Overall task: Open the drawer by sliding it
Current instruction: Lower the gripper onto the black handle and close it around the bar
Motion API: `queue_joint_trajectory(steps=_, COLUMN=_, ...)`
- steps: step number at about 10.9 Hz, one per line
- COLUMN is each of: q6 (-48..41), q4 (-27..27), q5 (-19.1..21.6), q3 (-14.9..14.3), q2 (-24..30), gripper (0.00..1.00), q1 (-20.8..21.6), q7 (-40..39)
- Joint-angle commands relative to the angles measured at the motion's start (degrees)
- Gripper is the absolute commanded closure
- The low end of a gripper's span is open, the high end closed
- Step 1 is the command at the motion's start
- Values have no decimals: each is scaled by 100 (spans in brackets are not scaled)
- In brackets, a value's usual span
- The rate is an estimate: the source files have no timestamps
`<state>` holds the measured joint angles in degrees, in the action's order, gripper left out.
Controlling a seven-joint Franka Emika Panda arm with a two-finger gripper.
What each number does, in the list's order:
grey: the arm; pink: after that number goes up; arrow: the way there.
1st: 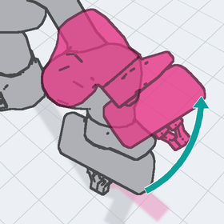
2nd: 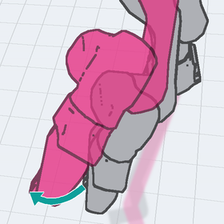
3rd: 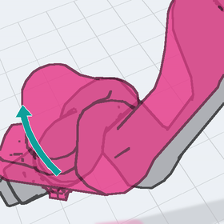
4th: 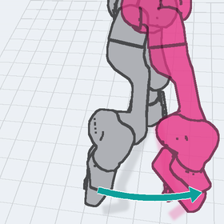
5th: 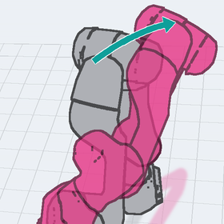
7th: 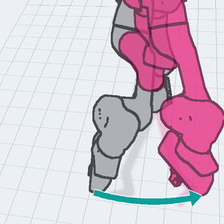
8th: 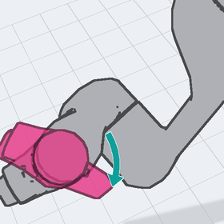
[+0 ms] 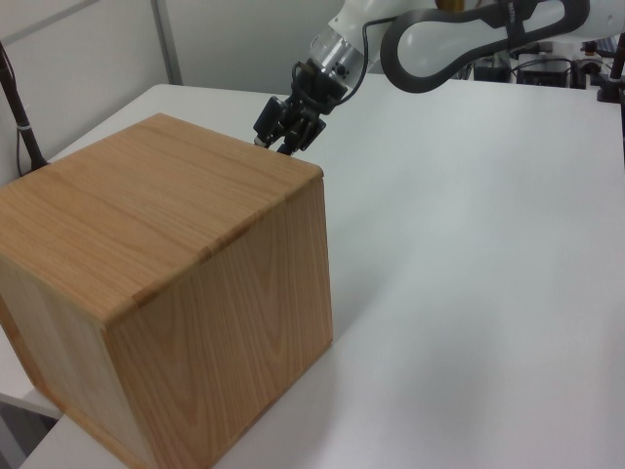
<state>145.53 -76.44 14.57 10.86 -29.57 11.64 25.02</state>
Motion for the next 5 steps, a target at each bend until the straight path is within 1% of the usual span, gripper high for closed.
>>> queue_joint_trajectory(steps=1, q6=19, q4=24, q5=-251, q3=22, q2=-40, gripper=53, q1=119, q7=135)
queue_joint_trajectory(steps=2, q6=11, q4=24, q5=-261, q3=30, q2=-40, gripper=91, q1=119, q7=135)
queue_joint_trajectory(steps=3, q6=11, q4=15, q5=-261, q3=22, q2=-31, gripper=100, q1=102, q7=135)
queue_joint_trajectory(steps=5, q6=2, q4=-3, q5=-279, q3=22, q2=21, gripper=100, q1=23, q7=126)
